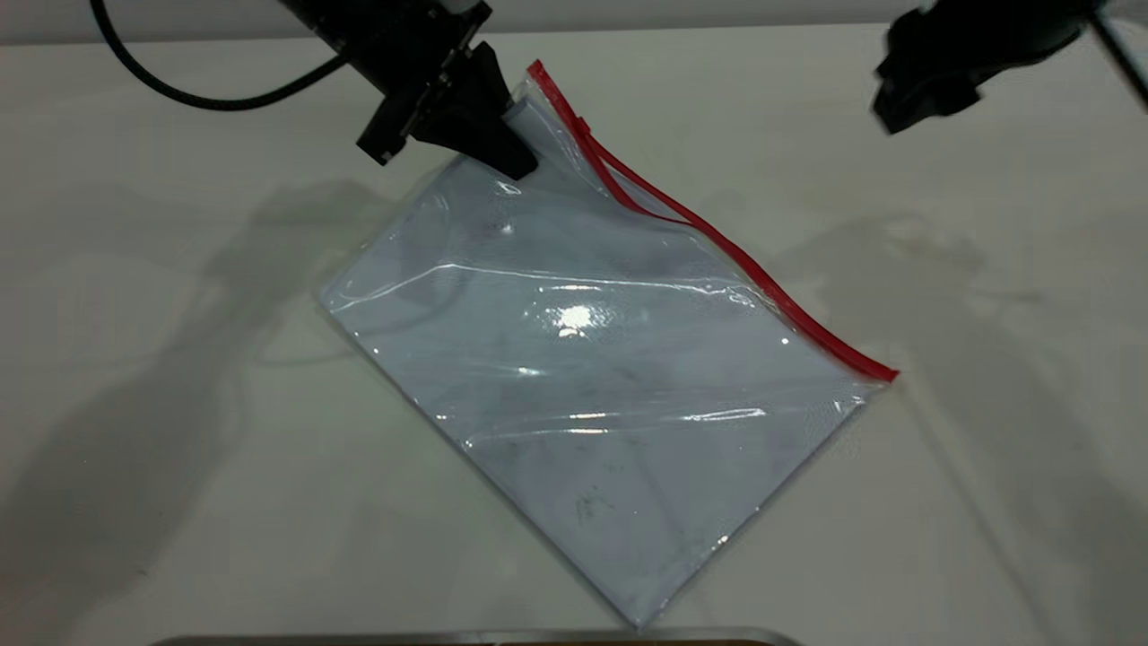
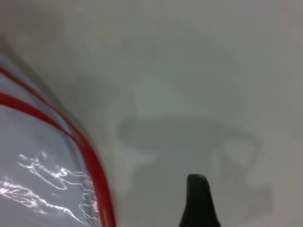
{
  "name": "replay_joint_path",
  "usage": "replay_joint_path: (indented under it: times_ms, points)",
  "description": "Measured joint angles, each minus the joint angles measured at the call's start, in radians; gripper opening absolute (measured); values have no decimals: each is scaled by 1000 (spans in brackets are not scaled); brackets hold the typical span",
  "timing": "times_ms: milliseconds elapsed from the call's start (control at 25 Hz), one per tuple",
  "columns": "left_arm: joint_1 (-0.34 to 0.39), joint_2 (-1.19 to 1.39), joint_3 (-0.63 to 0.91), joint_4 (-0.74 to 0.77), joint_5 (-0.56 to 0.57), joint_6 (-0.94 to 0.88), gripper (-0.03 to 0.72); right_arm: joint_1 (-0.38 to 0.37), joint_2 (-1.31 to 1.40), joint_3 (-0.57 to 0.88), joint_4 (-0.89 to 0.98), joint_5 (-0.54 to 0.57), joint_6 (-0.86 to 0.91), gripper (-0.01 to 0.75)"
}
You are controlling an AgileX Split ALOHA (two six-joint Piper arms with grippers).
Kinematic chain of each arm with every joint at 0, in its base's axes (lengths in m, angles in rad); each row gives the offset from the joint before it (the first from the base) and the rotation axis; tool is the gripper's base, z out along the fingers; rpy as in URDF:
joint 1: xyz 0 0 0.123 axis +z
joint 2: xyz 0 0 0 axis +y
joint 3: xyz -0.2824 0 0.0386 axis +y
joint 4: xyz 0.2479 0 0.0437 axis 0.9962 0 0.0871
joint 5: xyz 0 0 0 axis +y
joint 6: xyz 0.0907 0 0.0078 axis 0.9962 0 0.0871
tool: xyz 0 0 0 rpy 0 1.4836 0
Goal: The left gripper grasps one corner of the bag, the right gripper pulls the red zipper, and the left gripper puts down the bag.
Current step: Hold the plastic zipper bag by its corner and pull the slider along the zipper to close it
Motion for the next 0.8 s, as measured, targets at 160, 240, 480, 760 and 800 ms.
replay_joint_path:
  times_ms: [160, 240, 480, 760, 800]
  points:
    - [-3, 0, 0, 0, -11, 3, 53, 30, 61, -70, 0, 35, -34, 578]
    - [-3, 0, 0, 0, -11, 3, 53, 45, 85, -99, 1, 38, -52, 578]
    - [-3, 0, 0, 0, -18, 4, 53, 98, 135, -167, 27, 42, -106, 578]
    - [-3, 0, 0, 3, -33, 6, 53, 165, 209, -245, 156, 46, -239, 578]
    - [-3, 0, 0, 3, -34, 6, 53, 176, 219, -260, 182, 47, -262, 578]
